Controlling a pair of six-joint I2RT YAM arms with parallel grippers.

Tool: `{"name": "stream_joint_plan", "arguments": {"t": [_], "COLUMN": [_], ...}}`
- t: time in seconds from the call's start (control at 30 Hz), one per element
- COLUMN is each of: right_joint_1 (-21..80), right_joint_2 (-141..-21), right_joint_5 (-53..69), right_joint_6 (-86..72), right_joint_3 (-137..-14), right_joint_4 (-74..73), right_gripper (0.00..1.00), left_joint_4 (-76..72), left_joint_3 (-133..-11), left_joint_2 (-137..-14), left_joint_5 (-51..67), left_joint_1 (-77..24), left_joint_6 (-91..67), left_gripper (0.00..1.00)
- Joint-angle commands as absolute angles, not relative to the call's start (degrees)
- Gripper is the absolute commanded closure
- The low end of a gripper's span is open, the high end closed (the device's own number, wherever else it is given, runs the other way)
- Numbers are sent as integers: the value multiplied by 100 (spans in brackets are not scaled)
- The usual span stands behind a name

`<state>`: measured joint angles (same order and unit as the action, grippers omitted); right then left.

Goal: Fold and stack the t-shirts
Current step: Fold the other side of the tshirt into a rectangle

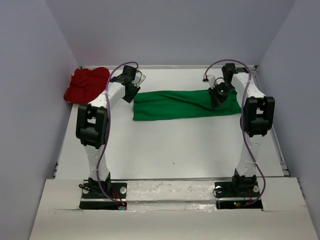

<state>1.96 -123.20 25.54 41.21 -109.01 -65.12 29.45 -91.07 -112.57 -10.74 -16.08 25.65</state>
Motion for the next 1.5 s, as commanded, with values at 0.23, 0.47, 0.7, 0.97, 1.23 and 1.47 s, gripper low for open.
{"name": "stream_joint_plan", "arguments": {"t": [0.23,0.47,0.7,0.97,1.23,1.47], "right_joint_1": [229,229,229,229,281,281], "right_joint_2": [-12348,-12288,-11892,-12111,-12604,-12314], "right_joint_5": [2523,2295,1837,2336,2743,583], "right_joint_6": [4219,4087,3718,3481,3437,2918], "right_joint_3": [-10512,-10758,-10810,-10942,-11470,-11057], "right_joint_4": [-6724,-6566,-5714,-5309,-5731,-4448], "right_gripper": [53,43,49,56,57,80], "left_joint_4": [3041,3050,3023,3014,3023,3032], "left_joint_3": [-9105,-9062,-9018,-8991,-8982,-9026], "left_joint_2": [-10925,-10907,-10837,-10828,-10863,-10898], "left_joint_5": [-1055,-1055,-1063,-1028,-1072,-985], "left_joint_1": [-1714,-1740,-1758,-1767,-1775,-1784], "left_joint_6": [2654,2681,2690,2690,2698,2689], "left_gripper": [47,47,47,47,47,47]}}
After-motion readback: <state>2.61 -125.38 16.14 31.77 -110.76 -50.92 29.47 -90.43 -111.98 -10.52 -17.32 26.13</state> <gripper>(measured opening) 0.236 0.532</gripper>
